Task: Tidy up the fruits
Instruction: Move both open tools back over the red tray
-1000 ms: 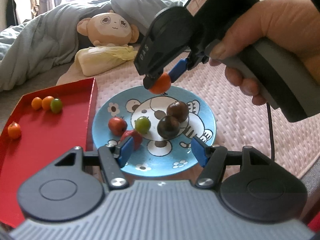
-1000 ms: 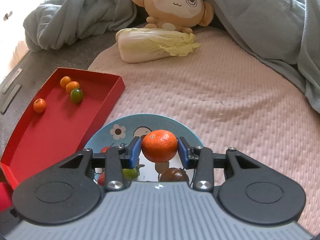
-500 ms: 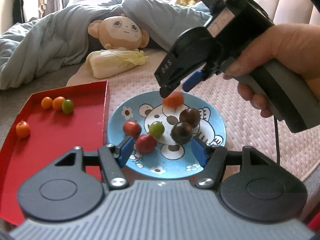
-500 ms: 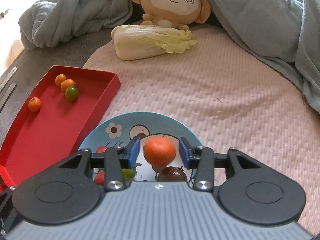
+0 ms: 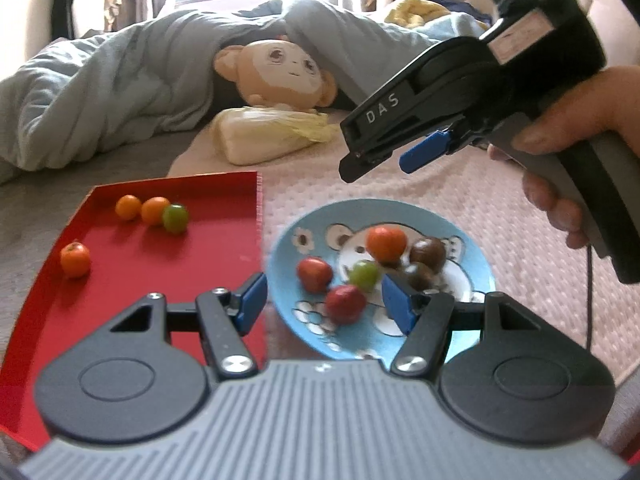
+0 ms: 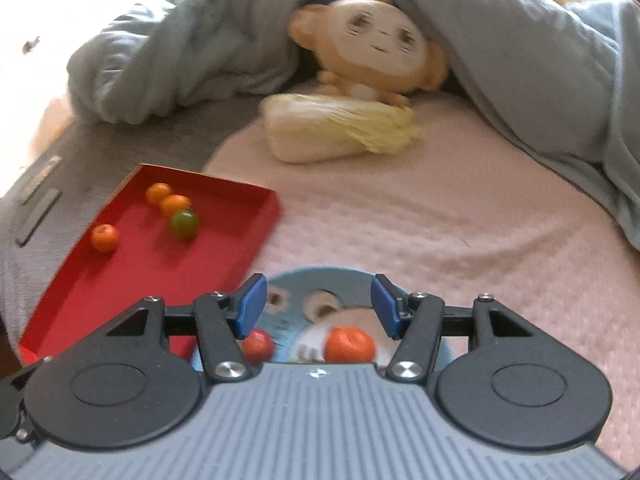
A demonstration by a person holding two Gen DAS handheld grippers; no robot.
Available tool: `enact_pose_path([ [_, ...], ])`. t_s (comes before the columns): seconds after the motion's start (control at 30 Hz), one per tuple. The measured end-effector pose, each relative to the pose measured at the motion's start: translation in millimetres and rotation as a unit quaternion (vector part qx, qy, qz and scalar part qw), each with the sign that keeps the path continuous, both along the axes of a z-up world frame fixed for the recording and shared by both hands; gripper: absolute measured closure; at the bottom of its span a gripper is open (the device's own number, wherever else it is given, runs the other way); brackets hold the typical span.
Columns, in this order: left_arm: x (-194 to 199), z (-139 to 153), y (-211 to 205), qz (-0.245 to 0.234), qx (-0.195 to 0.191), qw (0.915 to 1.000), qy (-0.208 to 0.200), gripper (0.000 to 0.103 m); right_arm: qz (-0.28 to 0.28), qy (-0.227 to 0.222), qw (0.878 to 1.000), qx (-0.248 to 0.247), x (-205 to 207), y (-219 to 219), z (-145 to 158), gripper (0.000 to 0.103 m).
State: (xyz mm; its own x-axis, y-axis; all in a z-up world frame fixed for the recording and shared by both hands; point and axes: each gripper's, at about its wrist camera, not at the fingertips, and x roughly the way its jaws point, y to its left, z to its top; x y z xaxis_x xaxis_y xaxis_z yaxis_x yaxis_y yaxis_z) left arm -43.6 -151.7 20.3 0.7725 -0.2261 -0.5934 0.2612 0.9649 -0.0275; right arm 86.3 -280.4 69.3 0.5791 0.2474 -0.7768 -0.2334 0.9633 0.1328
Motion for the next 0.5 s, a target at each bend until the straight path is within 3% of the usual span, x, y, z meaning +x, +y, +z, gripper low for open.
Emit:
enact_pose_path([
  [0.5, 32.5, -2.9, 73.3, 0.088, 0.004, 0.9961, -0.007, 0.037, 0.063, -0.007, 0.998, 0.014, 19.0, 74.5, 2.0, 0.038],
])
